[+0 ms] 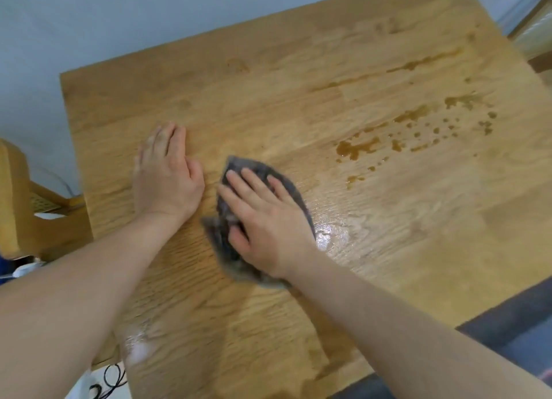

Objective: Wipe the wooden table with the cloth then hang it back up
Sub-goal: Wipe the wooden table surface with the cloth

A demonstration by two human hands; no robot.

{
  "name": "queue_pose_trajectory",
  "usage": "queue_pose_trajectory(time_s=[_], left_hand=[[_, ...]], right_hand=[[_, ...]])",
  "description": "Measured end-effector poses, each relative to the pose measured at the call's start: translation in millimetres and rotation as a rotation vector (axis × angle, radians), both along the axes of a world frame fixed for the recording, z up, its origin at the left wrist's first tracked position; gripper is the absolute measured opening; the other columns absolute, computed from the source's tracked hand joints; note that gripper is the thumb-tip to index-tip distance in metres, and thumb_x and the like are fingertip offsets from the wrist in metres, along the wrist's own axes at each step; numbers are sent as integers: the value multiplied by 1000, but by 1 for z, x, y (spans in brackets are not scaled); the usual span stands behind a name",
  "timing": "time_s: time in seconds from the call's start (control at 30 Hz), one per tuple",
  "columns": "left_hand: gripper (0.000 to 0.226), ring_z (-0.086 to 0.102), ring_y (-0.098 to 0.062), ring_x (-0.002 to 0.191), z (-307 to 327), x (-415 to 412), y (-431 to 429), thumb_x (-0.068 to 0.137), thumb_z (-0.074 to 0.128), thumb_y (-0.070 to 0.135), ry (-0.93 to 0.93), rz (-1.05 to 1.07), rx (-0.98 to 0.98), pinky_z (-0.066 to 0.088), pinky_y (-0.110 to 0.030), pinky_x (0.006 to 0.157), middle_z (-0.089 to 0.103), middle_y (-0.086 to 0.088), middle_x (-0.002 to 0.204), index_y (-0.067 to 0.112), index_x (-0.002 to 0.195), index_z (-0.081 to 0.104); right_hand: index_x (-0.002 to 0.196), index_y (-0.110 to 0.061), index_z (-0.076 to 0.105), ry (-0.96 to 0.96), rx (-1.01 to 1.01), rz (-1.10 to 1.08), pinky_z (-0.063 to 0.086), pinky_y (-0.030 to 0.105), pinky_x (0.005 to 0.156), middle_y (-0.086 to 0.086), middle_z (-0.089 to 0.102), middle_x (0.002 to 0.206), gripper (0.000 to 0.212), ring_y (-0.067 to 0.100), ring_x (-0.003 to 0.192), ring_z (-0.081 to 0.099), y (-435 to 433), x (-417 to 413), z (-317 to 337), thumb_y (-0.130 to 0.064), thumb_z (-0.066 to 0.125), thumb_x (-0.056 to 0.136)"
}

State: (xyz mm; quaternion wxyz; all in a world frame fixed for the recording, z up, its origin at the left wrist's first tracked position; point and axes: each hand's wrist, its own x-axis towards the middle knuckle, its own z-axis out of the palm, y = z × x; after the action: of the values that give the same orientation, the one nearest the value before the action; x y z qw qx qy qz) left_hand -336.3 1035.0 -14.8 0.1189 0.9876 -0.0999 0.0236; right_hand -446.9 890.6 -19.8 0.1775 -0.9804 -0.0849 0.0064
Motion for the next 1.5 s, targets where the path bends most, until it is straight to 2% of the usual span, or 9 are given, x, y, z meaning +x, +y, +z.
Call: queue_pose_trajectory(time_s=[0.13, 0.37, 0.5, 0.6, 0.8, 1.03, 1.1, 1.27, 1.5], left_hand=[[52, 28, -30, 140, -1, -2, 1, 93, 35, 22, 16, -6, 10, 21, -48, 116, 34, -12, 152, 7, 143, 37], [57, 14, -33, 145, 1, -43, -30, 96, 34, 25, 118, 2, 3, 8, -47, 119, 17, -13, 159, 6, 149, 25], [59, 16, -30, 146, -1, -88, -62, 96, 30, 32, 91, -179, 17, 11, -49, 118, 22, -13, 158, 5, 149, 26], [55, 18, -27, 145, -4, -92, -62, 97, 31, 27, 73, -138, 22, 14, -48, 118, 25, -10, 157, 8, 149, 28], [55, 15, -25, 146, -4, -91, -68, 98, 31, 27, 69, -120, 46, 12, -47, 119, 23, -10, 158, 8, 149, 26], [57, 21, -27, 144, -3, -89, -71, 94, 29, 27, 52, -90, 69, 16, -48, 117, 28, -10, 156, 8, 148, 30], [56, 18, -25, 145, -2, -90, -71, 95, 31, 26, 65, -86, 80, 14, -46, 118, 26, -8, 157, 9, 149, 27], [56, 14, -23, 146, -2, -90, -71, 97, 29, 27, 66, -92, 93, 12, -44, 119, 23, -8, 158, 9, 150, 24], [54, 19, -24, 145, -2, -89, -71, 96, 30, 23, 75, -75, 93, 16, -45, 118, 27, -8, 156, 11, 149, 29]], right_hand=[[143, -21, 46, 23, -10, 78, 19, 40, 118, -2, 36, 153, 56, 14, 144, 25, -33, -71, 3, -37, 46, 88], [152, -18, 25, 91, -59, -789, 8, 43, 120, 1, 17, 160, 61, 16, 148, 8, -72, -72, 2, -38, 29, 95], [150, -15, 30, 58, 25, -506, 8, 42, 120, 4, 24, 158, 61, 18, 148, 13, -6, -57, 2, -36, 33, 92], [148, -18, 35, 38, -20, -356, 14, 41, 119, 0, 28, 157, 58, 14, 147, 17, -61, -84, 4, -38, 34, 93], [152, -16, 25, 98, -72, -968, 10, 44, 120, 3, 19, 160, 62, 18, 148, 11, -142, -113, 3, -38, 27, 94], [147, -19, 37, 46, 7, -225, 13, 41, 120, -1, 29, 156, 59, 14, 147, 17, -59, -94, 4, -37, 38, 92], [147, -21, 37, 42, -49, -216, 18, 42, 119, -3, 30, 156, 58, 12, 146, 19, -109, -93, 2, -39, 38, 92], [152, -16, 22, 90, -57, -806, 8, 42, 120, 1, 16, 160, 61, 16, 148, 9, -171, -70, 6, -39, 28, 96], [147, -18, 37, 43, 14, -103, 13, 40, 119, -3, 30, 156, 60, 13, 146, 19, -77, -40, 2, -38, 37, 91]])
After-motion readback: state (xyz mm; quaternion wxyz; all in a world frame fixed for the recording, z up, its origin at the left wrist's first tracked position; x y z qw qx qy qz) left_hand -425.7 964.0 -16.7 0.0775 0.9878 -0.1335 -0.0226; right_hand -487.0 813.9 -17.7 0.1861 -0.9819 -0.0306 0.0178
